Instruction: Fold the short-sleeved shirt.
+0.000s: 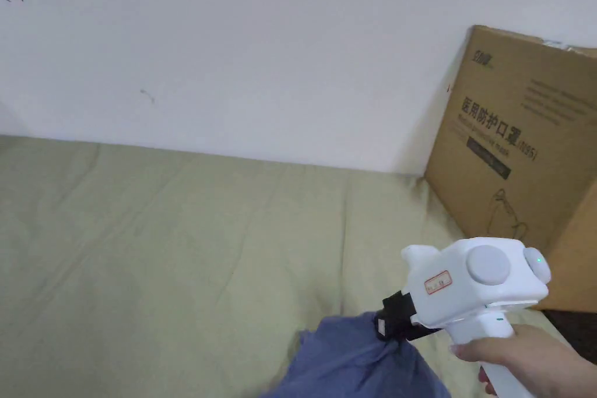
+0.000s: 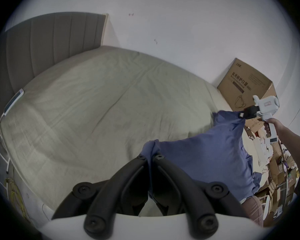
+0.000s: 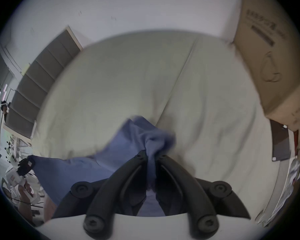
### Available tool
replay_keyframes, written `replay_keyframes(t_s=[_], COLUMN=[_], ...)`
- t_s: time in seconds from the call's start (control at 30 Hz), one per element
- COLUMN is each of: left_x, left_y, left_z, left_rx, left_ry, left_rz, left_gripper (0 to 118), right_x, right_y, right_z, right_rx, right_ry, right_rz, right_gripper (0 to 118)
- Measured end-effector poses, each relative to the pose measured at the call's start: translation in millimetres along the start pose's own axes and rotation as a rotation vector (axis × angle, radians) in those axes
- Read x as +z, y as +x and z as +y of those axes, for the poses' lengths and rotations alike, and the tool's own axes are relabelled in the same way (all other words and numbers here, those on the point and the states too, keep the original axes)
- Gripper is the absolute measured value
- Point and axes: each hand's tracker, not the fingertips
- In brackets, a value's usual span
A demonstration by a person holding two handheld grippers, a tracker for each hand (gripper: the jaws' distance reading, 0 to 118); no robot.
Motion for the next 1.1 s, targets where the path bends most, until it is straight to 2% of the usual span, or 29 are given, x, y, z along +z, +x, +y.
replay_keyframes(t_s=[0.1, 0.2, 0.27, 0.33, 0.47, 0.6, 0.73, 0.87, 0.97, 1.1], left_x=[16, 33, 46, 61, 87, 112, 132, 133, 125, 108], left_y=[16, 37, 50, 60, 82, 113, 143, 151, 156, 166], left_z=[25, 56, 78, 103, 159, 216, 267, 322, 349, 379], left_rx=[-0.073, -0.145, -0.177, -0.189, -0.194, -0.254, -0.297, -0.302, -0.289, -0.268], left_ry=[0.066, 0.131, 0.183, 0.239, 0.307, 0.369, 0.437, 0.45, 0.457, 0.484], left_rz=[-0.025, -0.053, -0.056, -0.067, -0.08, -0.089, -0.072, -0.082, -0.078, -0.096], left_gripper=[2, 2, 2, 2, 2, 2, 2, 2, 2, 2], right_x=[79, 153, 198, 238, 306, 361, 400, 425, 434, 432], right_y=[-5, -7, -15, -18, -20, -36, -47, -58, -62, -70], right_z=[-12, -24, -33, -40, -39, -23, 7, 48, 84, 132], right_rx=[-0.029, -0.099, -0.102, -0.093, -0.172, -0.13, -0.136, -0.131, -0.15, -0.114], right_ry=[0.139, 0.265, 0.346, 0.411, 0.508, 0.608, 0.682, 0.776, 0.786, 0.832], right_rz=[-0.038, -0.03, -0.054, -0.082, -0.055, -0.124, -0.14, -0.211, -0.196, -0.284], right_gripper=[7, 7, 7, 7, 7, 7, 7, 7, 7, 7])
